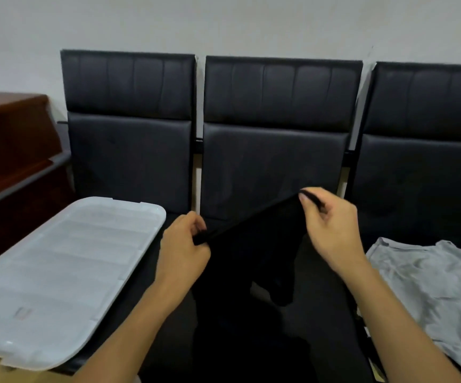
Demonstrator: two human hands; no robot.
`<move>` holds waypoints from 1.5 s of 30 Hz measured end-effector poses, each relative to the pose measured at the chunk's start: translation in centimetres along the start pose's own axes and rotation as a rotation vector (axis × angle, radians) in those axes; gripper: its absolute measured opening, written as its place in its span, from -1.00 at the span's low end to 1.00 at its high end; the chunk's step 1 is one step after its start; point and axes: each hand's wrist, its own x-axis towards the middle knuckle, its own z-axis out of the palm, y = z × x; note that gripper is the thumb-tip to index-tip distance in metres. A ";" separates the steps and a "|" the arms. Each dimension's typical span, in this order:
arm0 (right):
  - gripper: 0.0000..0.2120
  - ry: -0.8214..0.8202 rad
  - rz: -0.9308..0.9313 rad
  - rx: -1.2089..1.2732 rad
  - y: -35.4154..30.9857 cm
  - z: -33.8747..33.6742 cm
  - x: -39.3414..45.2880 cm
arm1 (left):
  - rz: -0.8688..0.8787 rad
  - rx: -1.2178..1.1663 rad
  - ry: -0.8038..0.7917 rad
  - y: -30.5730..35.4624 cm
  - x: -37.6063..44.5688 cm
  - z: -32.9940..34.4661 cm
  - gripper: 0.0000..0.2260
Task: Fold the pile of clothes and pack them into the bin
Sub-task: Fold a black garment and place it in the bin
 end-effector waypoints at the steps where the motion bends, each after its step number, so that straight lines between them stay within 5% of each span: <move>1: -0.86 0.001 -0.003 -0.017 -0.5 -0.6 0.9 | -0.002 0.037 0.010 0.2 0.4 -1.0 -0.75; 12: -0.81 -0.051 0.032 -0.051 -5.8 -9.7 3.7 | 0.029 0.329 0.023 1.3 3.0 -15.5 -0.66; 18: -0.85 -0.187 0.122 -0.119 -6.3 -14.0 2.9 | 0.103 0.291 -0.288 -0.6 1.6 -18.2 -0.69; 22: -0.85 -0.345 0.187 -0.183 -5.3 -15.8 2.7 | -0.065 0.129 -0.513 -3.2 2.7 -17.5 -0.58; 25: -0.82 -0.510 0.321 -0.190 -3.9 -16.9 3.5 | -0.222 -0.106 -0.737 -3.2 3.4 -16.9 -0.64; 27: -0.83 -0.614 0.400 -0.232 -2.8 -17.3 4.5 | -0.280 -0.045 -0.771 -2.8 4.5 -16.1 -0.71; 31: -0.85 -0.473 0.494 -0.148 -0.3 -16.5 8.0 | -0.236 0.236 -0.641 -1.1 9.7 -13.5 -0.80; 37: -0.86 -0.090 0.294 -0.029 2.8 -14.7 13.4 | 0.043 -0.001 -0.225 2.3 16.7 -11.2 -0.55; 42: -0.83 -0.063 0.135 -0.002 2.2 -14.1 11.1 | 0.274 0.094 -0.114 0.9 14.7 -11.7 -0.49; 45: -0.91 -0.148 0.096 -0.031 2.9 -12.7 6.2 | 0.215 0.036 -0.150 -3.0 10.5 -10.6 -0.58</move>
